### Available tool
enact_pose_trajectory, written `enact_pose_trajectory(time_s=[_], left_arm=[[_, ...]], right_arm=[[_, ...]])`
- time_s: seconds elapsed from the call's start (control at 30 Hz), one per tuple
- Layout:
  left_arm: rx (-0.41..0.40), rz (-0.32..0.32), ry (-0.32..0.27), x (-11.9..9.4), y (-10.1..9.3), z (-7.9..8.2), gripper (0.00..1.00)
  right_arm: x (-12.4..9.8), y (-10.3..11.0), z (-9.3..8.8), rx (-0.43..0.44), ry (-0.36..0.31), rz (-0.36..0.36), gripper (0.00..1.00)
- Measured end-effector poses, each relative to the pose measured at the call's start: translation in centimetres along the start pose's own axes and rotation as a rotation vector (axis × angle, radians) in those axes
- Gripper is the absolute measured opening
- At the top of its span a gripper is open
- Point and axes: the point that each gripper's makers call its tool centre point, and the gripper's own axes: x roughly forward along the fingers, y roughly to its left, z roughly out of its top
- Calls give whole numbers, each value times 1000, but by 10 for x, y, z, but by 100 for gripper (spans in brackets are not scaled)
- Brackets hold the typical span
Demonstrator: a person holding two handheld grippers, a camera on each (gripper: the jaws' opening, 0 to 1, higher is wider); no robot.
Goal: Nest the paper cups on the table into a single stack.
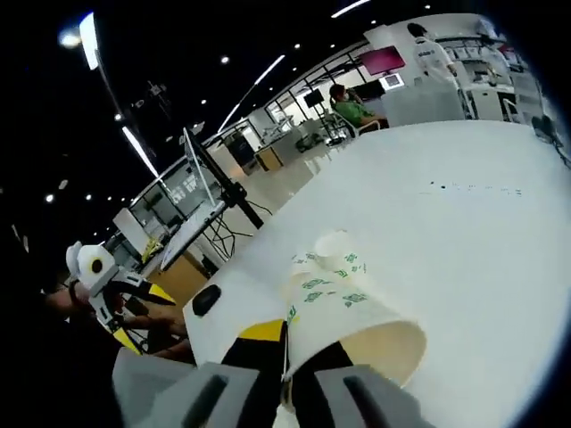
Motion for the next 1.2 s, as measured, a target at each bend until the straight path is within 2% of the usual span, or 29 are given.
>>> enact_pose_trajectory(time_s=[0.17,0.2,0.43,0.57,0.83,1.2], left_arm=[[13,-14,2,1,1,0,59],[18,-17,4,2,1,0,59],[28,-32,-5,2,-1,3,59],[26,-33,-12,1,-1,3,59],[21,-33,-20,-1,-3,1,58],[25,-37,-20,-3,-7,0,59]], right_arm=[[-11,23,-3,-105,68,-10,0],[-13,31,-4,-150,103,-5,0],[-21,46,-8,-341,281,-9,0],[-20,56,-13,-392,354,9,0],[-17,63,-41,-520,567,38,0],[-10,63,-67,-637,761,51,0]])
